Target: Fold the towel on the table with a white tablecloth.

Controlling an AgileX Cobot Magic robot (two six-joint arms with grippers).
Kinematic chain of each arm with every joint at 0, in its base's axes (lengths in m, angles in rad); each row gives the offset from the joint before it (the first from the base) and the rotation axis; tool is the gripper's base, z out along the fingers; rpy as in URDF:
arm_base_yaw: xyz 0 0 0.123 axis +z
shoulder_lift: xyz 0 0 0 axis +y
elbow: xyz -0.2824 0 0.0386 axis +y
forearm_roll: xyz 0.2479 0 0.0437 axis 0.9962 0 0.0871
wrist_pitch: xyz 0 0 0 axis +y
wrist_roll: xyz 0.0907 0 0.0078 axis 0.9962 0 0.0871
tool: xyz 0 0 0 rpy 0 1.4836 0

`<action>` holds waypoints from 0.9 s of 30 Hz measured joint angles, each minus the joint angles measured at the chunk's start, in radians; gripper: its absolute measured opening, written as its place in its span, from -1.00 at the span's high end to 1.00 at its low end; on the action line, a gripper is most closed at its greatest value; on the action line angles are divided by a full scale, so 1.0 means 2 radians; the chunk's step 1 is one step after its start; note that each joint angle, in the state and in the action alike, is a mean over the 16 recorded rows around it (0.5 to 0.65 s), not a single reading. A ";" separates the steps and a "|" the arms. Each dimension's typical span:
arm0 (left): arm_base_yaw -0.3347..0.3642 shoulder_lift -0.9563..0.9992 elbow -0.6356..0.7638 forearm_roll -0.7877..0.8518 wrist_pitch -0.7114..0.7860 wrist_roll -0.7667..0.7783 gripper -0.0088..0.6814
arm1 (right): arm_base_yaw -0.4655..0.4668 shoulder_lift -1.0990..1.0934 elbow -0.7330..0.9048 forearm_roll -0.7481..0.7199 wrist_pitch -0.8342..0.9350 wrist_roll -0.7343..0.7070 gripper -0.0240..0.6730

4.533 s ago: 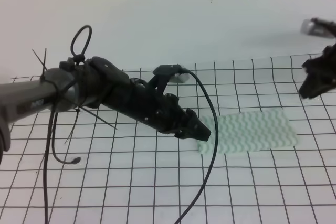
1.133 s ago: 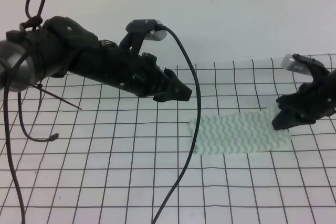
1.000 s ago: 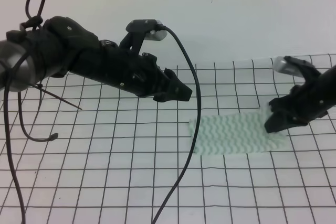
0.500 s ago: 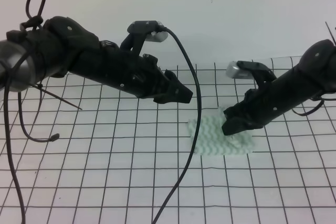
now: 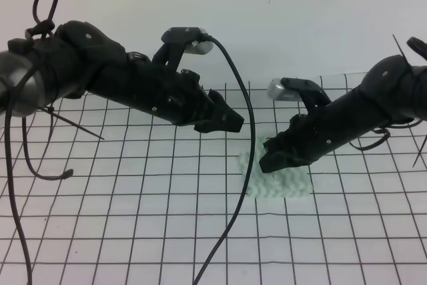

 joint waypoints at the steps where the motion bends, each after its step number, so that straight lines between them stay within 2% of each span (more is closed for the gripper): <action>1: 0.000 0.000 0.000 0.000 0.000 0.000 0.24 | 0.001 0.002 0.000 0.002 0.000 -0.002 0.83; 7: 0.000 0.000 0.000 0.001 0.001 -0.001 0.24 | 0.006 0.011 0.000 0.020 0.002 -0.018 0.61; 13: 0.000 0.000 0.000 0.002 0.002 -0.001 0.24 | 0.006 0.016 0.000 0.068 0.018 -0.071 0.31; 17: 0.000 0.000 0.000 0.002 0.004 -0.001 0.24 | 0.000 0.011 0.000 0.087 0.030 -0.098 0.20; 21: -0.001 0.001 0.000 0.002 0.007 -0.001 0.24 | -0.013 0.002 0.000 0.090 0.049 -0.111 0.31; 27: -0.011 0.008 0.000 0.002 0.011 0.001 0.24 | -0.037 -0.010 0.000 0.054 0.066 -0.091 0.66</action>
